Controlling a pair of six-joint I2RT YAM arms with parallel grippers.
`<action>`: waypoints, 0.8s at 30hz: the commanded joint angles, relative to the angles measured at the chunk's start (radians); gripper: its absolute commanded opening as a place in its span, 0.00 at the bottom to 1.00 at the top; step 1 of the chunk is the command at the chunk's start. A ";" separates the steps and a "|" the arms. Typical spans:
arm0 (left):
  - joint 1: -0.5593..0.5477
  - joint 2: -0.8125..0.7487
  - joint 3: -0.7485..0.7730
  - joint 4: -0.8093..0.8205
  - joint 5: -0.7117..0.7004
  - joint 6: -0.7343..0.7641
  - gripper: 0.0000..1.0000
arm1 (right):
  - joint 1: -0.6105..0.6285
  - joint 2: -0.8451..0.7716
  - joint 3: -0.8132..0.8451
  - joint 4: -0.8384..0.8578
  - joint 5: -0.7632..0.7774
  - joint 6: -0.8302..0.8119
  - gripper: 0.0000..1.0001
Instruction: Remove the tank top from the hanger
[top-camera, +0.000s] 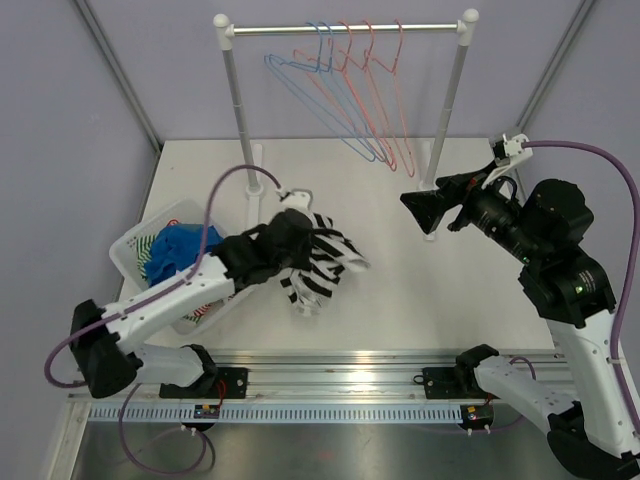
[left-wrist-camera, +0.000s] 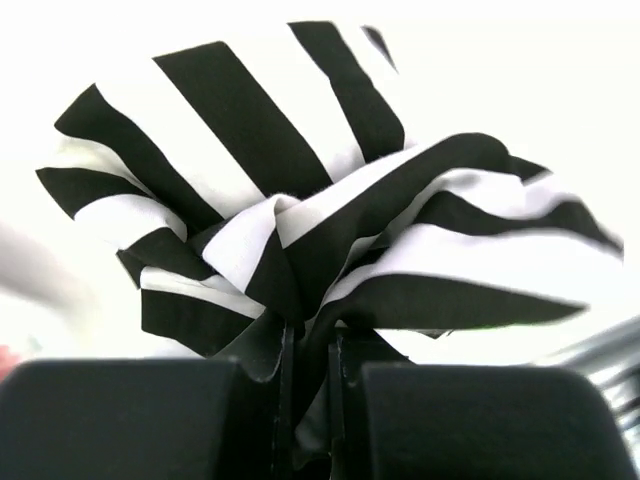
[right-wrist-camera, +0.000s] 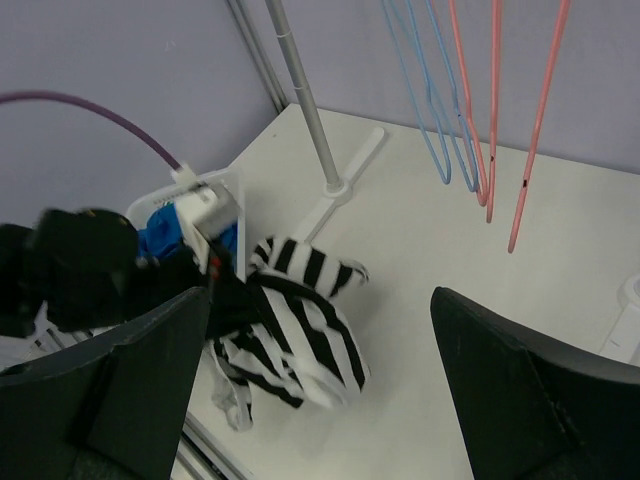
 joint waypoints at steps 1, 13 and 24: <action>0.114 -0.154 0.106 -0.120 -0.131 0.001 0.00 | 0.005 -0.015 -0.013 0.076 -0.022 0.014 0.99; 0.466 -0.271 0.312 -0.381 -0.180 0.033 0.00 | 0.003 -0.066 -0.027 0.128 -0.010 -0.019 1.00; 1.058 -0.185 0.028 -0.203 0.185 0.071 0.00 | 0.003 -0.084 -0.110 0.212 -0.037 -0.025 1.00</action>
